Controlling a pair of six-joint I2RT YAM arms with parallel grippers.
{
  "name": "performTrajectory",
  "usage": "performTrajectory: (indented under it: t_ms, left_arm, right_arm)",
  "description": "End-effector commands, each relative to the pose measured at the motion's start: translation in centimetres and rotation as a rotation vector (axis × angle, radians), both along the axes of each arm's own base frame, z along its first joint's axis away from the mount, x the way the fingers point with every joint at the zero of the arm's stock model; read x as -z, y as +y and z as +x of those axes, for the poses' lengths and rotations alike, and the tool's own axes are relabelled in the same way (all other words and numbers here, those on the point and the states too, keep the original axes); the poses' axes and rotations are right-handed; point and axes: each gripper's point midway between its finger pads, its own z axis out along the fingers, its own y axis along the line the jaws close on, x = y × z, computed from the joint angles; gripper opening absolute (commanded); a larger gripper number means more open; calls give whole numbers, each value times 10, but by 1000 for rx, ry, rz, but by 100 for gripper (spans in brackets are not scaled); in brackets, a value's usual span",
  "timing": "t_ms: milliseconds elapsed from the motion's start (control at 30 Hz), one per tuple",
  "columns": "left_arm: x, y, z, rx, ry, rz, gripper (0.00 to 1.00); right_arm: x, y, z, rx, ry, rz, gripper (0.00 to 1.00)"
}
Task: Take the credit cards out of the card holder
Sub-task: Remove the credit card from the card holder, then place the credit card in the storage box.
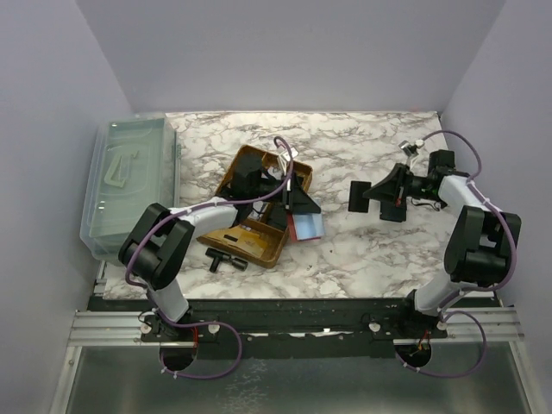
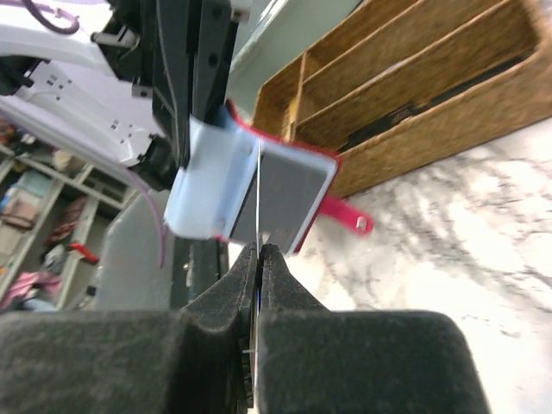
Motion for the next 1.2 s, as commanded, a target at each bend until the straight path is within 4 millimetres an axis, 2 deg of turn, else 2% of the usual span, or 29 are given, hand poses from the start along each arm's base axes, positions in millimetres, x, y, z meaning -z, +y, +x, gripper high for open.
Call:
performTrajectory:
  t_ms: [0, 133, 233, 333, 400, 533, 667, 767, 933, 1033, 1167]
  left_arm:
    - [-2, -31, -3, 44, -14, -21, 0]
    - [22, -56, -2, 63, 32, 10, 0]
    - [33, -72, 2, 70, 51, 20, 0]
    - [45, -80, 8, 51, 69, 38, 0]
    - [70, -77, 12, 24, 102, 91, 0]
    - [131, -57, 10, -33, 214, 261, 0]
    - [160, -36, 12, -100, 203, 457, 2]
    - [171, -23, 16, -133, 183, 581, 4]
    - [177, -7, 21, -194, 192, 703, 16]
    - [163, -2, 25, -247, 152, 721, 23]
    - [139, 1, 27, -282, 113, 699, 26]
  right_arm:
    - [-19, -25, 9, 77, -60, 27, 0]
    - [-17, -32, 11, 105, -61, -10, 0]
    - [-12, -33, 8, 115, -47, -31, 0]
    - [-4, -34, 9, 142, -39, -77, 0]
    - [0, -36, 10, 157, -32, -103, 0]
    - [9, -41, 16, 196, -9, -161, 0]
    - [12, -42, 19, 214, 14, -174, 0]
    - [15, -40, 20, 213, 30, -171, 0]
    - [20, -28, 22, 181, 53, -206, 0]
    - [23, -19, 23, 158, 96, -226, 0]
    - [31, -19, 34, 186, 140, -291, 0]
